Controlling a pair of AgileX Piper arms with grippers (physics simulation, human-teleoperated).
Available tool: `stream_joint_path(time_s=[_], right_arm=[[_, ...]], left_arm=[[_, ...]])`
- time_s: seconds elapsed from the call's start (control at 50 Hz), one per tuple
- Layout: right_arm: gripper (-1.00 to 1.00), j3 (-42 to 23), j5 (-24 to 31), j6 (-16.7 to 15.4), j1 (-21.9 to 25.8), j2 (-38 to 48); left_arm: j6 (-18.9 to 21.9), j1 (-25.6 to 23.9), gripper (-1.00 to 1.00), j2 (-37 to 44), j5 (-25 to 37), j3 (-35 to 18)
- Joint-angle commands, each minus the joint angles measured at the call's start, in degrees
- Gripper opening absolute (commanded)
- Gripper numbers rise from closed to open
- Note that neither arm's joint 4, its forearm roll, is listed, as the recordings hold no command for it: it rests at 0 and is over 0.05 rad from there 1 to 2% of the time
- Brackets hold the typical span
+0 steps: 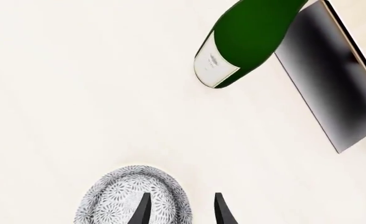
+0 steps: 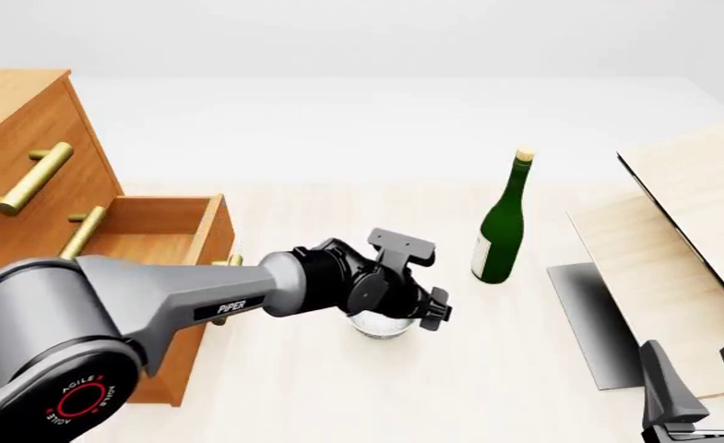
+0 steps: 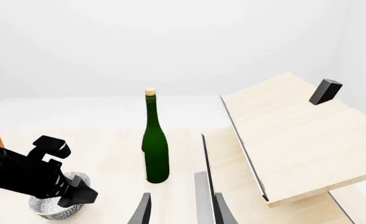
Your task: Put the bowl in the bottom drawer of the cabinet.
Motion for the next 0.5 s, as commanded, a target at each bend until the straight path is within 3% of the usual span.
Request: stream_joint_path(time_s=[0.02, 0.5], right_arm=[[1.00, 0.0, 0.0, 0.0, 0.0, 0.0], [1.00, 0.0, 0.0, 0.0, 0.0, 0.0]], left_arm=[[-0.5, 0.5, 1.00, 0.6, -0.9, 0.4], [-2.5, 0.4, 1.00, 1.7, -2.5, 1.3]])
